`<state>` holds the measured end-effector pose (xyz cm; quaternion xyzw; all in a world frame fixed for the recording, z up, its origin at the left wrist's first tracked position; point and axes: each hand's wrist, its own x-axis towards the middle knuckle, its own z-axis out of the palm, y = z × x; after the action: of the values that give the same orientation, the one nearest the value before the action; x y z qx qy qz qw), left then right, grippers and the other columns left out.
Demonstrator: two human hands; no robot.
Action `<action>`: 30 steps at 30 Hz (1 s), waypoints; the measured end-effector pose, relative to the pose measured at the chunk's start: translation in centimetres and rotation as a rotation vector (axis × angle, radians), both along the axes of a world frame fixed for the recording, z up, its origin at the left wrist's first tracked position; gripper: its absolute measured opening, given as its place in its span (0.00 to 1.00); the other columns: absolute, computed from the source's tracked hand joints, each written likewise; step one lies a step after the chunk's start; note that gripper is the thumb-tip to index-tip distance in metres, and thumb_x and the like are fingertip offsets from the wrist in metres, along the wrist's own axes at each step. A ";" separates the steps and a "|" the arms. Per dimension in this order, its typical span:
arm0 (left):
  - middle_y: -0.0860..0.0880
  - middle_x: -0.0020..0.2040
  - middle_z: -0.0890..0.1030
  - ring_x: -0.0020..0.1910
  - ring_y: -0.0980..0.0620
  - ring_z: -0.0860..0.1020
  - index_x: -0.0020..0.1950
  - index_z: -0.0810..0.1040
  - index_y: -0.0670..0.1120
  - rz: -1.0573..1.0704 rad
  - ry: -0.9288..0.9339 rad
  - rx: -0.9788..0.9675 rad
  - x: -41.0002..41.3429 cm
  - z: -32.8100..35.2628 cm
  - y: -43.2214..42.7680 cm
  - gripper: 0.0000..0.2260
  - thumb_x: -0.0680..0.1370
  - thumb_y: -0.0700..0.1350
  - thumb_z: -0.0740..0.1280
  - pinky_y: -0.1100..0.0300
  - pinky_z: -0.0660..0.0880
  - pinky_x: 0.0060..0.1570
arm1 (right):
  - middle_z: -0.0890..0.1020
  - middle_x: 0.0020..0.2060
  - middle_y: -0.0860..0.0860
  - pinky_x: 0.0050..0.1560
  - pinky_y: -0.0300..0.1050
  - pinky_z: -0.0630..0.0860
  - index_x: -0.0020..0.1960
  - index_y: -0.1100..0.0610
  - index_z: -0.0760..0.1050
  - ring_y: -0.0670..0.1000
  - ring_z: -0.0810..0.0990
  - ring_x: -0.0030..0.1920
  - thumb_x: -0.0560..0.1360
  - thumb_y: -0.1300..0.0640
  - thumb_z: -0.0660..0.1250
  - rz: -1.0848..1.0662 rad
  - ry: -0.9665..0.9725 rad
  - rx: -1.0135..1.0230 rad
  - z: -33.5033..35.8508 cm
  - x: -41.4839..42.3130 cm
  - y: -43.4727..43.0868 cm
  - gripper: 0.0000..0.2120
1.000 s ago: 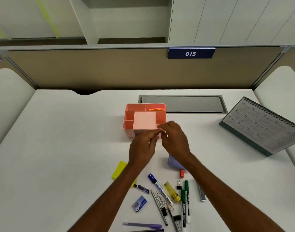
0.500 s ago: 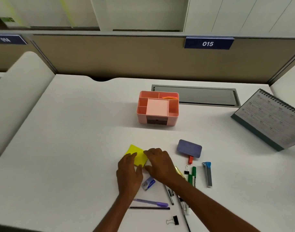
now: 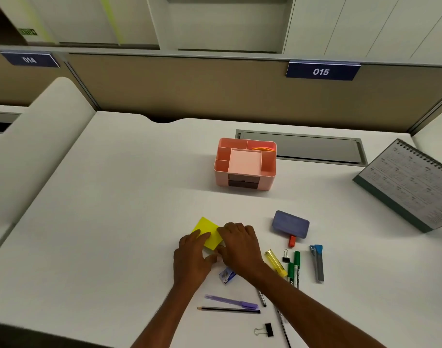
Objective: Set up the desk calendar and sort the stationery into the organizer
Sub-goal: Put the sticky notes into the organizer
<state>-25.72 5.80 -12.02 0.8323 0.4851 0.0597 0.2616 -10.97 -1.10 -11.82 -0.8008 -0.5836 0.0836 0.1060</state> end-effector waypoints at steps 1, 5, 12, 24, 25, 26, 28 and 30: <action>0.50 0.68 0.80 0.69 0.44 0.75 0.67 0.80 0.53 0.010 -0.039 0.005 0.0 0.1 0.1 0.26 0.71 0.53 0.80 0.47 0.76 0.62 | 0.83 0.56 0.51 0.54 0.52 0.75 0.62 0.52 0.79 0.55 0.81 0.55 0.72 0.44 0.72 -0.024 0.017 0.024 0.2 0.1 0.0 0.22; 0.50 0.58 0.85 0.58 0.47 0.81 0.60 0.84 0.51 0.123 -0.205 0.067 0.2 1.0 0.1 0.14 0.75 0.45 0.77 0.57 0.77 0.56 | 0.80 0.65 0.52 0.63 0.54 0.71 0.73 0.53 0.71 0.57 0.78 0.64 0.77 0.38 0.67 -0.138 0.144 0.027 1.6 0.2 0.4 0.30; 0.47 0.54 0.87 0.52 0.47 0.84 0.59 0.85 0.46 0.228 -0.306 0.115 1.8 2.9 -0.2 0.10 0.78 0.45 0.74 0.62 0.75 0.50 | 0.85 0.56 0.49 0.58 0.50 0.82 0.71 0.52 0.73 0.48 0.83 0.54 0.78 0.41 0.70 -0.480 0.889 0.112 4.2 0.1 1.6 0.26; 0.51 0.58 0.86 0.52 0.55 0.83 0.66 0.82 0.50 0.057 -0.436 0.065 4.4 4.2 0.0 0.19 0.76 0.50 0.76 0.56 0.84 0.48 | 0.87 0.40 0.48 0.47 0.54 0.85 0.52 0.52 0.85 0.50 0.86 0.40 0.81 0.51 0.68 -0.452 1.014 0.343 5.9 2.6 1.5 0.08; 0.51 0.57 0.86 0.51 0.56 0.83 0.67 0.82 0.50 0.070 -0.457 0.054 4.7 4.7 0.3 0.19 0.76 0.49 0.76 0.57 0.84 0.48 | 0.87 0.40 0.48 0.46 0.52 0.84 0.52 0.52 0.85 0.50 0.85 0.40 0.81 0.52 0.68 -0.423 0.929 0.347 5.9 3.3 1.4 0.08; 0.51 0.57 0.86 0.50 0.56 0.84 0.67 0.81 0.49 0.095 -0.482 0.044 5.1 5.3 0.7 0.20 0.76 0.48 0.76 0.58 0.84 0.48 | 0.86 0.40 0.47 0.44 0.48 0.83 0.53 0.53 0.85 0.48 0.84 0.40 0.81 0.53 0.68 -0.398 0.849 0.340 6.2 4.0 1.3 0.08; 0.52 0.56 0.85 0.49 0.55 0.84 0.68 0.80 0.50 0.149 -0.538 0.039 6.0 6.7 1.8 0.20 0.77 0.46 0.76 0.64 0.83 0.46 | 0.85 0.40 0.47 0.41 0.42 0.78 0.55 0.54 0.84 0.46 0.82 0.38 0.81 0.54 0.68 -0.353 0.713 0.317 7.1 5.5 1.1 0.08; 0.55 0.55 0.83 0.45 0.56 0.83 0.69 0.79 0.50 0.165 -0.582 0.057 7.0 8.2 3.0 0.22 0.76 0.45 0.77 0.71 0.80 0.42 | 0.86 0.43 0.48 0.42 0.43 0.79 0.57 0.53 0.84 0.47 0.82 0.39 0.82 0.53 0.68 -0.282 0.581 0.300 8.0 6.9 1.1 0.08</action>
<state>-18.74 8.76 -3.81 0.7451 0.4538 0.3303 0.3604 -4.11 -0.02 -3.82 -0.7918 -0.4187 0.2056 0.3943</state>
